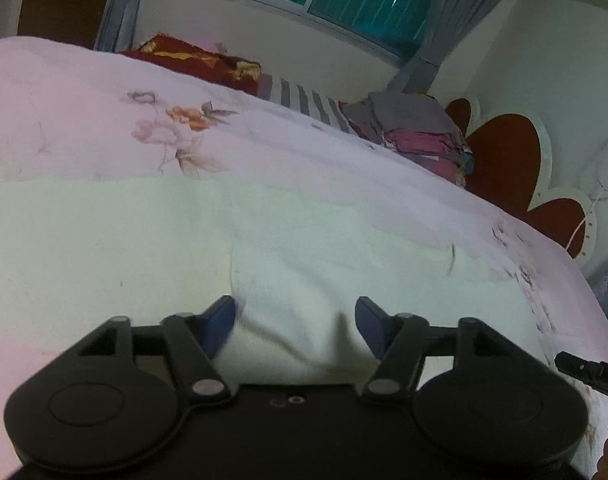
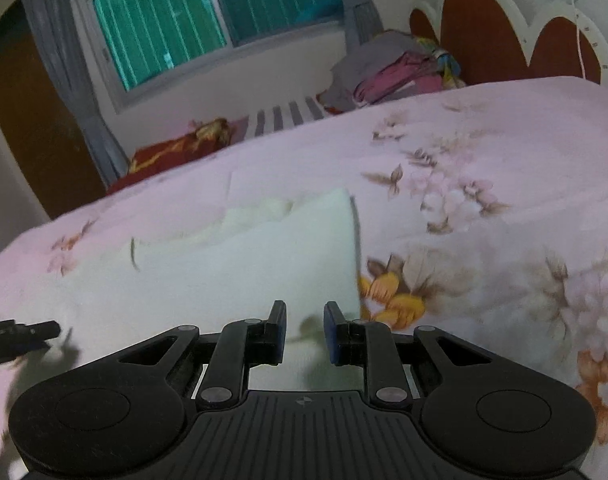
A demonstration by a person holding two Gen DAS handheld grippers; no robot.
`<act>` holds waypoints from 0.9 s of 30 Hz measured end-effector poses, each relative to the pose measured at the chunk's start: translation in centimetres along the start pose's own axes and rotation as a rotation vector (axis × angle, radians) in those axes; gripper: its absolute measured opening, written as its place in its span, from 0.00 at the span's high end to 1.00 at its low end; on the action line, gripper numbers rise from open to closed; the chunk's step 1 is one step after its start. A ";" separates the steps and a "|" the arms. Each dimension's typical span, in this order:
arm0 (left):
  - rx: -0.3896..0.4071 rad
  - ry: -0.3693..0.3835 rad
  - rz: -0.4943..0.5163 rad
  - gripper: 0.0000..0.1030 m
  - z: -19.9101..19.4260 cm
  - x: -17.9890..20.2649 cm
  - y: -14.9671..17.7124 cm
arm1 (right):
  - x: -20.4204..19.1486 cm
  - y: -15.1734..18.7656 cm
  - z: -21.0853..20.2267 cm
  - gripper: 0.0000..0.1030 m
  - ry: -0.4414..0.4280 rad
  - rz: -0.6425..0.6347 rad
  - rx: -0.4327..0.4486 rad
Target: Fold small clothes
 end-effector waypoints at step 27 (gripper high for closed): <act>0.039 -0.053 0.240 0.54 4.5 6.0 -1.0 | -7.5 -0.4 10.8 0.79 -0.209 -0.197 -0.135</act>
Point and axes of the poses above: each gripper's, at about its wrist camera, not at the fingertips, and z roughly the way its jaws point, x to its right, y to its underside, the point moved 1 cm from there along z, roughly the way its jaws point, and after that the axes turned 8 degrees about -y, right-handed, at the moved point
